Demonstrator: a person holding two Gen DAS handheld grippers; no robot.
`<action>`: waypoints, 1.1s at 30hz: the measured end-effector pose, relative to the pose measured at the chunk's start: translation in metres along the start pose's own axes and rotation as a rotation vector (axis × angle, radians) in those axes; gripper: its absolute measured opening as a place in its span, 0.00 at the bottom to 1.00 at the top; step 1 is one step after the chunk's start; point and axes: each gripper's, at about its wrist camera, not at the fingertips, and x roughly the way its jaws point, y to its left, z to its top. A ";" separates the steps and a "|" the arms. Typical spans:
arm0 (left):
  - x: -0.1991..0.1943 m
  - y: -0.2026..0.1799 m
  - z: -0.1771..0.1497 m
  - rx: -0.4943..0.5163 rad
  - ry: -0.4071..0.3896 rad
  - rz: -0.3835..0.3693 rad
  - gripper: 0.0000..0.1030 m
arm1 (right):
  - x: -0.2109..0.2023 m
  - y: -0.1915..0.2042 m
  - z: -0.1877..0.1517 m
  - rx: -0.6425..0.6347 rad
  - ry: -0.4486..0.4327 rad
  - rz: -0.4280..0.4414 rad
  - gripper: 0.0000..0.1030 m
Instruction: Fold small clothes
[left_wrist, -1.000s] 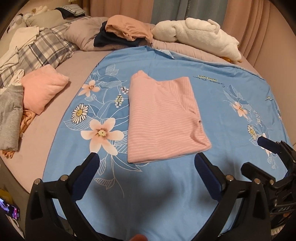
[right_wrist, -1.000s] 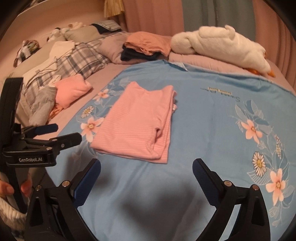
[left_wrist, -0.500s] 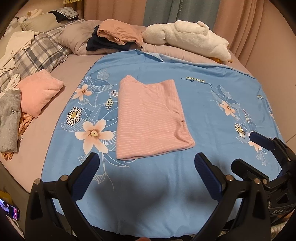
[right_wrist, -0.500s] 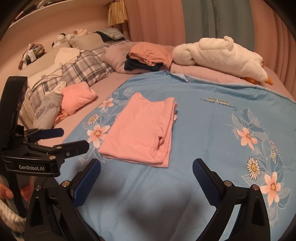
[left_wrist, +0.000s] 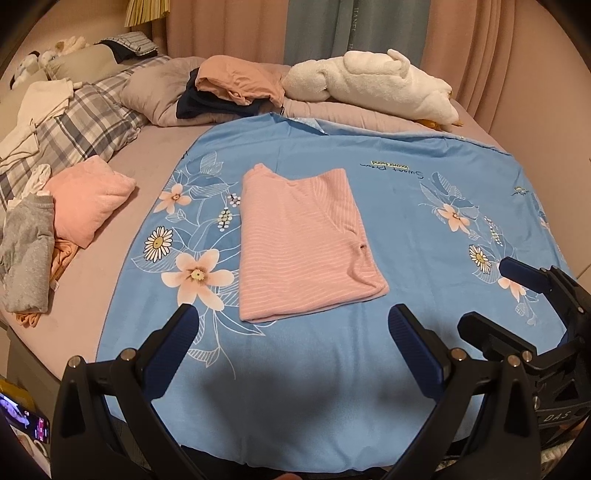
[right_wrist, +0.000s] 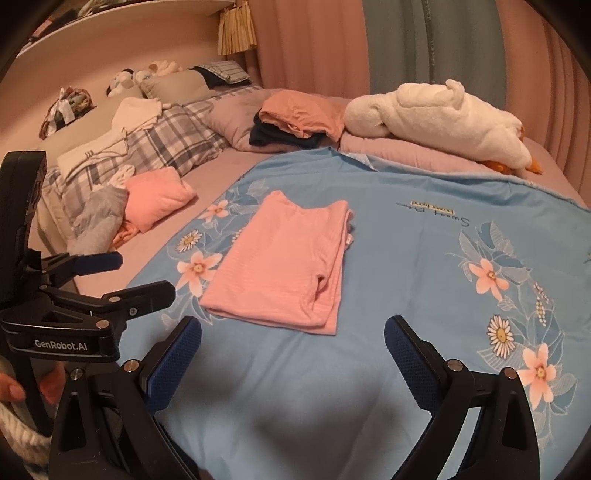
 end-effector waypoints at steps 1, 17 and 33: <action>-0.001 -0.001 0.000 0.002 -0.003 0.002 1.00 | -0.001 0.000 0.000 -0.001 -0.002 0.000 0.96; -0.007 -0.002 -0.001 0.010 -0.022 0.010 1.00 | -0.004 0.002 0.001 -0.007 -0.009 0.005 0.96; -0.007 -0.001 -0.001 0.010 -0.023 0.008 1.00 | -0.004 0.004 0.000 -0.006 -0.009 0.002 0.96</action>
